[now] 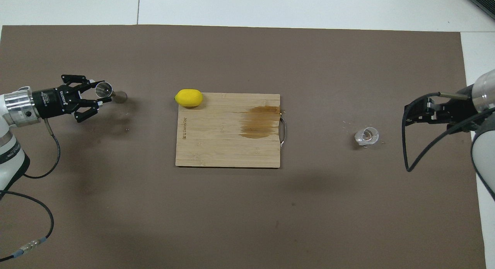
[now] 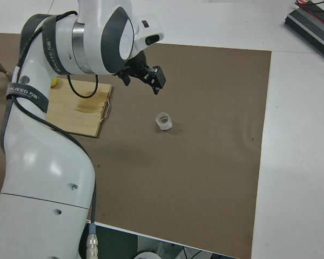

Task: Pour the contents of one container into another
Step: 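Carry the metal cup onto the wooden board and open the left gripper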

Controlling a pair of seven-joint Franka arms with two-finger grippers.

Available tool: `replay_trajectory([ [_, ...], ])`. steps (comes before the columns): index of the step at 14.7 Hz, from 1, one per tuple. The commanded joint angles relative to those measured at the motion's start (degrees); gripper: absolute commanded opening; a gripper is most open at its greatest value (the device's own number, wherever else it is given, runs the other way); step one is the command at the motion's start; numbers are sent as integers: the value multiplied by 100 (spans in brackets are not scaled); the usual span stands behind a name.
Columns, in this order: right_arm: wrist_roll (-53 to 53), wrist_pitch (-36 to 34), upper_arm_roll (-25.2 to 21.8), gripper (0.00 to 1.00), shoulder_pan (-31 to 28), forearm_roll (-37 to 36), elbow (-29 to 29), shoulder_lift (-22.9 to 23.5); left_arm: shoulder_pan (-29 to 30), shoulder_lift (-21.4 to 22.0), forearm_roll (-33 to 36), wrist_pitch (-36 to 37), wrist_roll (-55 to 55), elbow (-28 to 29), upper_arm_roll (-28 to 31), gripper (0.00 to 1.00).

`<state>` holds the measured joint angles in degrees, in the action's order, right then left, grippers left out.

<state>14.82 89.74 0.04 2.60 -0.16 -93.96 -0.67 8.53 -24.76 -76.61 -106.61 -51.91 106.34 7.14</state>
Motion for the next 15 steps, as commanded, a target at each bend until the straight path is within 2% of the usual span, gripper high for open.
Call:
replay_trajectory([
  [1, -199, -61, -4, 100, -58, 130, -97, -109, 43, -55, -143, 228, -292, -315, -239, 0],
  [4, -208, -61, -4, 100, -67, 130, -97, -109, 0, 85, -152, 149, -987, -526, -625, 0],
  [9, -208, -61, -4, 100, -76, 130, -97, -109, -106, 235, -213, 263, -1313, -544, -1363, 0],
  [11, -226, -61, -4, 100, -128, 130, -97, -109, -124, 235, -441, 246, -1313, -535, -1732, 0],
  [15, -226, -53, -4, 100, -137, 130, -97, -109, -833, 235, -793, -305, -1313, -535, -1866, 0],
])
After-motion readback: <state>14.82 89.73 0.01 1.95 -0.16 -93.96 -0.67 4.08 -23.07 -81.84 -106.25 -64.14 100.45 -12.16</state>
